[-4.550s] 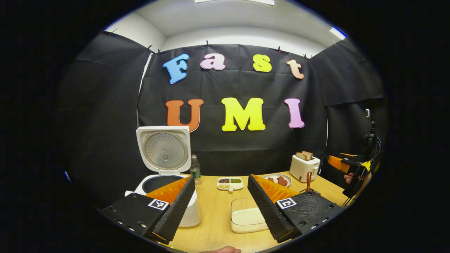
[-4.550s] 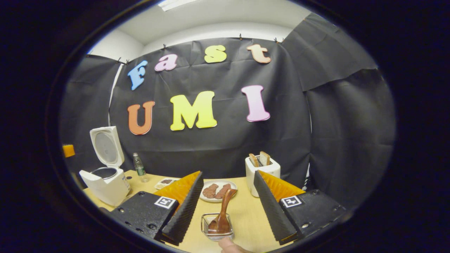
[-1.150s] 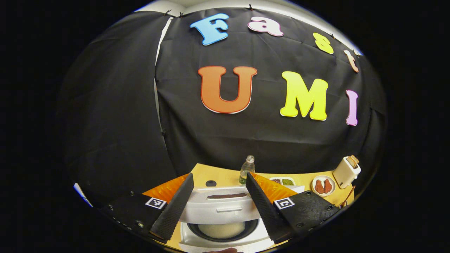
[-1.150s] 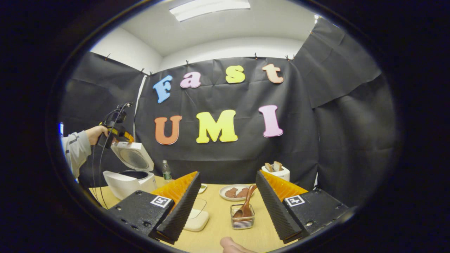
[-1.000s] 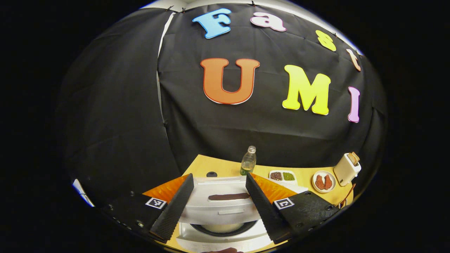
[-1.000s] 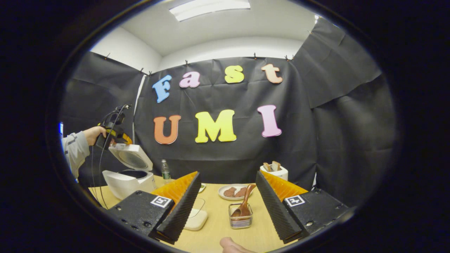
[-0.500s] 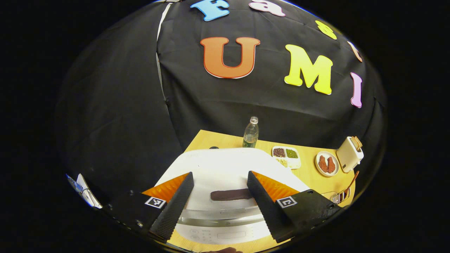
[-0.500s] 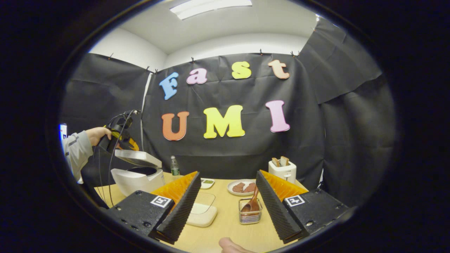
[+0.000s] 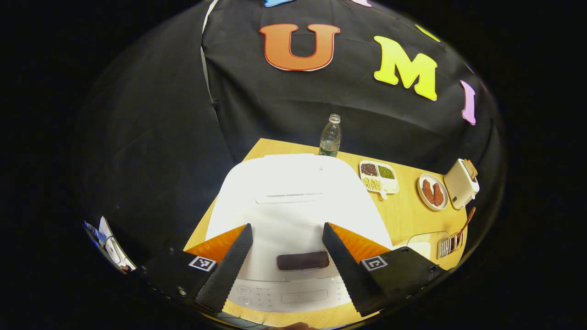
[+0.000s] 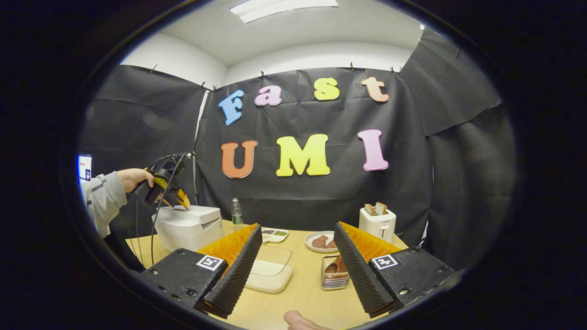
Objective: Close the left gripper, press the button to open the rice cooker; take a wooden spoon from the chopstick holder with the right hand, scoop a spoonful of rice and pour it into the rice cooker, then put the wooden spoon back into the chopstick holder.
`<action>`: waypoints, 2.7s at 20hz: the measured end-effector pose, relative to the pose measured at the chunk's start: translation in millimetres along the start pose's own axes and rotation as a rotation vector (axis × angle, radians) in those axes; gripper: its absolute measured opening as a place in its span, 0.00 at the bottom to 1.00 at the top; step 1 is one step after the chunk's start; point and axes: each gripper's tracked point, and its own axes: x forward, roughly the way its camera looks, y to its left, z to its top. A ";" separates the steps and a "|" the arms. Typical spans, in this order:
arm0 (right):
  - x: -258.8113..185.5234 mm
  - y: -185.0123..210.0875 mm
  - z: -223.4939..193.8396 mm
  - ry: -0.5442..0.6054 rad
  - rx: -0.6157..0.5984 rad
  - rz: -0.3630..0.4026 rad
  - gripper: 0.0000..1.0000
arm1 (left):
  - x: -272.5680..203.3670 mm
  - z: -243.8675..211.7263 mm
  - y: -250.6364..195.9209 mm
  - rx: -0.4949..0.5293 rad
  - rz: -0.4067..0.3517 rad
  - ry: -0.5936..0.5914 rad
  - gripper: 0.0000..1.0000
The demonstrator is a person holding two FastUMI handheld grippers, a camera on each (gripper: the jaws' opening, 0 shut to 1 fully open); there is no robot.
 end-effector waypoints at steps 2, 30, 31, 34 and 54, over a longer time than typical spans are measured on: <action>2.1 4.2 -4.2 0.009 -0.006 0.007 0.96 | 4.7 -5.7 0.3 0.008 -0.008 0.017 0.99; -9.6 8.4 19.3 -0.027 -0.059 -0.060 1.00 | -74.7 16.5 -24.0 0.004 0.010 -0.289 0.97; -11.7 5.4 23.8 -0.035 -0.059 -0.069 0.96 | -89.0 16.0 -27.2 -0.001 -0.006 -0.313 0.97; -17.4 1.7 35.8 -0.054 -0.060 -0.088 0.96 | -125.4 12.6 -35.5 -0.004 -0.030 -0.391 0.97; -26.4 -30.3 61.5 -0.057 -0.035 -0.183 1.00 | -282.0 -94.2 -153.9 0.033 -0.208 -0.786 0.94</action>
